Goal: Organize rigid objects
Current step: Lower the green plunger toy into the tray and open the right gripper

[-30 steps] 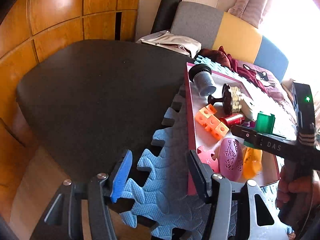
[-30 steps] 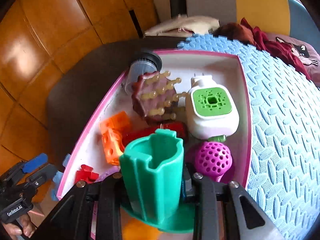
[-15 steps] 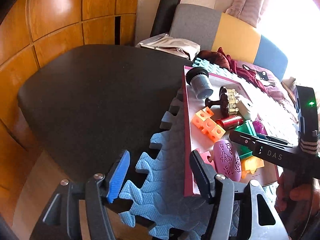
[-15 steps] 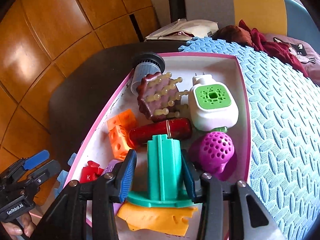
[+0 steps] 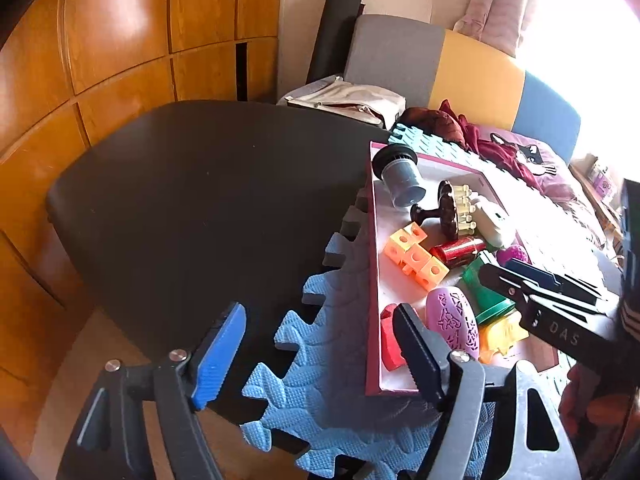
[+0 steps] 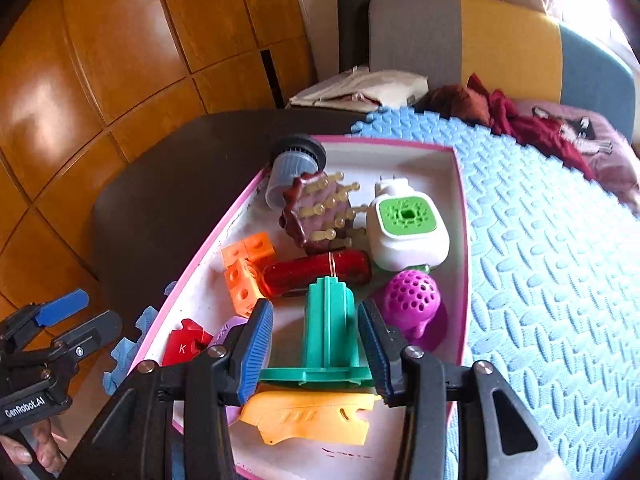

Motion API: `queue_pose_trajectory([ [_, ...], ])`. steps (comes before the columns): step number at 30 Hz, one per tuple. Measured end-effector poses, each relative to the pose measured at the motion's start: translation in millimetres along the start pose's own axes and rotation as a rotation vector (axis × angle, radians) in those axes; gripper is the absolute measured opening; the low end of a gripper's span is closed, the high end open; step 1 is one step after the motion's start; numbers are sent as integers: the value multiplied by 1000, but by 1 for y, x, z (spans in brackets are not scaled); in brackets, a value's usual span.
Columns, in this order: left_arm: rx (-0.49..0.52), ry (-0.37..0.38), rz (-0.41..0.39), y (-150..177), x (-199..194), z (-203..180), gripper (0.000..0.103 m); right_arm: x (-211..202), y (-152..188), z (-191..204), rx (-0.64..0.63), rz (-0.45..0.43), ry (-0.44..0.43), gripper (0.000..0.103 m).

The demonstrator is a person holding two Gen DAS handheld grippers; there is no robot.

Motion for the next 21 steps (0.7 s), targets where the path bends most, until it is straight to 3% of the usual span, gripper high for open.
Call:
queue_pose_trajectory([
  [6, 1, -11, -8, -2, -4, -4, 90, -26, 1, 1, 1, -78, 82, 45],
  [9, -8, 0, -4, -4, -9, -7, 102, -38, 4, 3, -1, -112, 142, 45],
  [12, -5, 3, -44, -5, -17, -11, 103, -48, 9, 2, 11, -138, 180, 45],
  [21, 75, -133, -120, -5, -41, -30, 103, -62, 17, 1, 18, -151, 190, 45],
])
Point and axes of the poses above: each gripper's, at about its wrist camera, not at the fingertips, and x roughly the way its jaws point, z to its left, y to its underside, the point moved 3 cm from there along x, roughly the way its jaws point, and after that the axes turned 4 degrees about -z, right-handed, at the moved point
